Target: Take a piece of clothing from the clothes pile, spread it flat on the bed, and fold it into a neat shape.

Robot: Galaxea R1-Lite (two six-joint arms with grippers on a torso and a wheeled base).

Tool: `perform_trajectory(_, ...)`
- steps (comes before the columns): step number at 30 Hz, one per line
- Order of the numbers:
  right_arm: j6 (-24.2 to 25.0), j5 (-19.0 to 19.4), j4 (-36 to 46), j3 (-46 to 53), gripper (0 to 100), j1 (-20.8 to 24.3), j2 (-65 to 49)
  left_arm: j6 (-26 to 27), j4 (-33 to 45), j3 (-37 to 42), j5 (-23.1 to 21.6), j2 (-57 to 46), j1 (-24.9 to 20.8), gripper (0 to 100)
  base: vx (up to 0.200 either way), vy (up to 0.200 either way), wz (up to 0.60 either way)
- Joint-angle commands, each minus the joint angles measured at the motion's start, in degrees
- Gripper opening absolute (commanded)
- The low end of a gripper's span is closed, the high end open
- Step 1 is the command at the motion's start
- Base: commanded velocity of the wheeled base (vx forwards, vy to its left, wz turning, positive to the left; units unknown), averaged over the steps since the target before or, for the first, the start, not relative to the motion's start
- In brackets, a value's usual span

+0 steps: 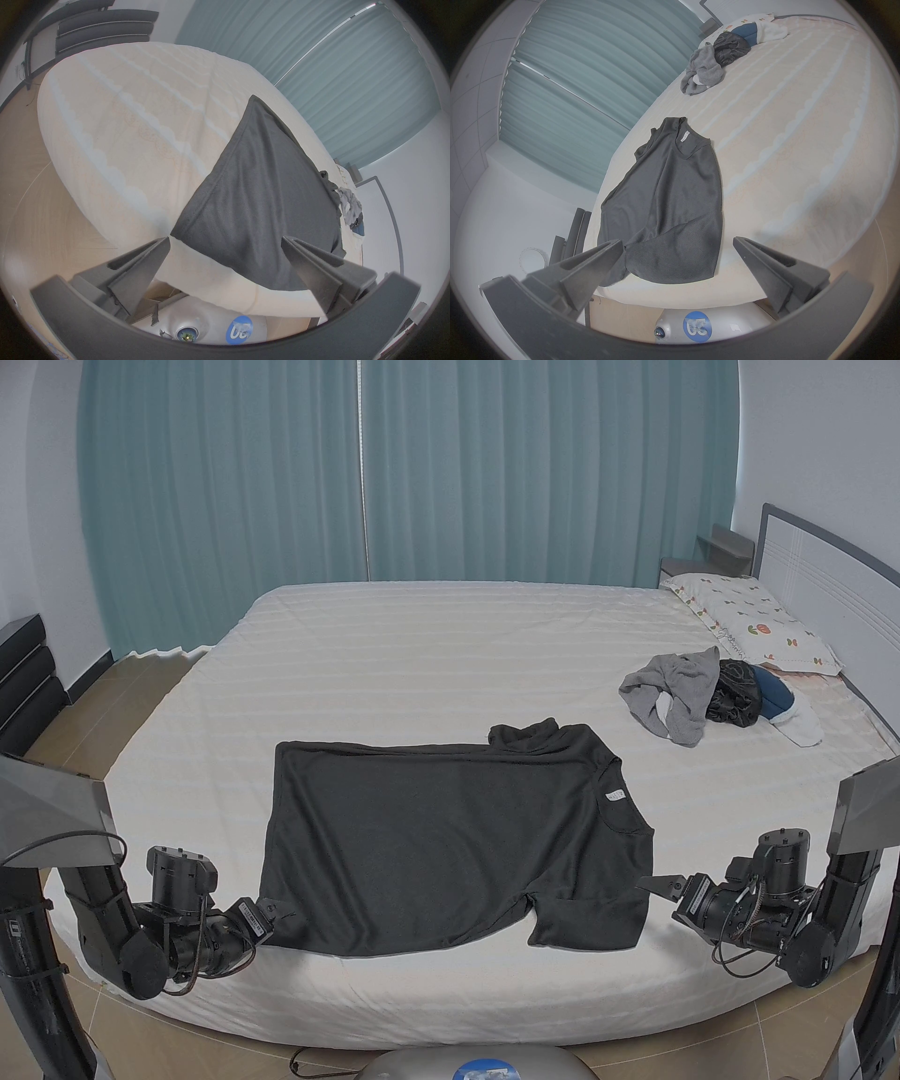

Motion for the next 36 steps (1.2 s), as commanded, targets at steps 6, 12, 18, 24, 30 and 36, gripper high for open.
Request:
perform_trajectory(6,-0.06,0.03,-0.06,-0.17,100,0.28,0.54,0.54,0.27,-3.28,1.67,4.44,0.53,100,0.000,0.000,0.00)
perform_trajectory(12,-0.06,-0.06,-0.06,-0.52,100,0.36,1.25,1.51,-0.17,-3.89,2.46,4.44,1.32,0,0.000,0.000,0.00)
perform_trajectory(18,-0.23,-0.06,0.20,-1.84,100,0.80,3.18,1.51,-0.08,-3.72,3.25,2.51,2.11,0,0.000,0.000,0.00)
perform_trajectory(24,-0.15,-0.15,0.55,-3.77,100,1.42,6.43,1.42,-0.17,-3.63,3.43,-1.88,3.69,0,0.000,0.000,0.00)
perform_trajectory(30,-0.23,-0.06,2.84,-6.32,100,1.51,7.31,1.42,-0.08,-3.80,3.43,-3.55,5.10,0,0.000,0.000,0.00)
perform_trajectory(36,-0.15,-0.06,7.76,-9.92,100,1.33,7.49,1.42,-0.17,-3.72,3.34,-3.38,5.01,0,0.000,0.000,0.00)
